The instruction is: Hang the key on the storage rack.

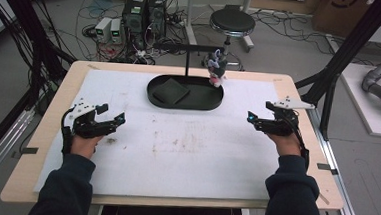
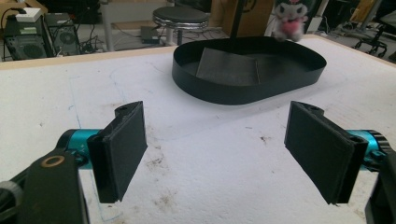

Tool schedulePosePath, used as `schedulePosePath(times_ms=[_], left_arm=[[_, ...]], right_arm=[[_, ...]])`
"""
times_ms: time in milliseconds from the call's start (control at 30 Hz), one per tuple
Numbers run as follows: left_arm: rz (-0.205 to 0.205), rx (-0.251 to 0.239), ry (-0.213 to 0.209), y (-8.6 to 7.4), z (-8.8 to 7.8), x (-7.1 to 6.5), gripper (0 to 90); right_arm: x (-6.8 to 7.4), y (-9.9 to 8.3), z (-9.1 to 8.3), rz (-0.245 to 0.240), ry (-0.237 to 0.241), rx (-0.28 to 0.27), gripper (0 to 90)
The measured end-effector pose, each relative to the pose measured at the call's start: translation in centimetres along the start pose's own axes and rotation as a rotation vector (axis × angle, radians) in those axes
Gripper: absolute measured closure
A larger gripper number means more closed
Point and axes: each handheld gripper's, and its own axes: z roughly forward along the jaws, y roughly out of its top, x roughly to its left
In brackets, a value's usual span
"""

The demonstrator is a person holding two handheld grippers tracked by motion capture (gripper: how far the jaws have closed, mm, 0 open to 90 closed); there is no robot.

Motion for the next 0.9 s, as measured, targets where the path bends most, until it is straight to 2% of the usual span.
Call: schedulePosePath(times_ms=[233,300,667,900], left_arm=[[0.000,-0.007,-0.009,0.0,0.0,-0.2,20.8],[0.001,-0.010,-0.013,0.0,0.1,-0.2,20.8],[0.020,0.002,-0.019,-0.2,0.0,-0.6,20.8],[0.027,0.011,-0.019,-0.2,0.2,-0.7,20.8]], right_arm=[[0.5,-1.9,-0.1,-0.016,-0.025,0.013,20.6],[0.8,-2.7,0.0,-0.028,-0.032,0.033,20.6],[1.0,-4.1,0.1,-0.014,-0.030,0.056,20.6],[1.1,-4.7,0.6,-0.027,-0.032,0.072,20.6]])
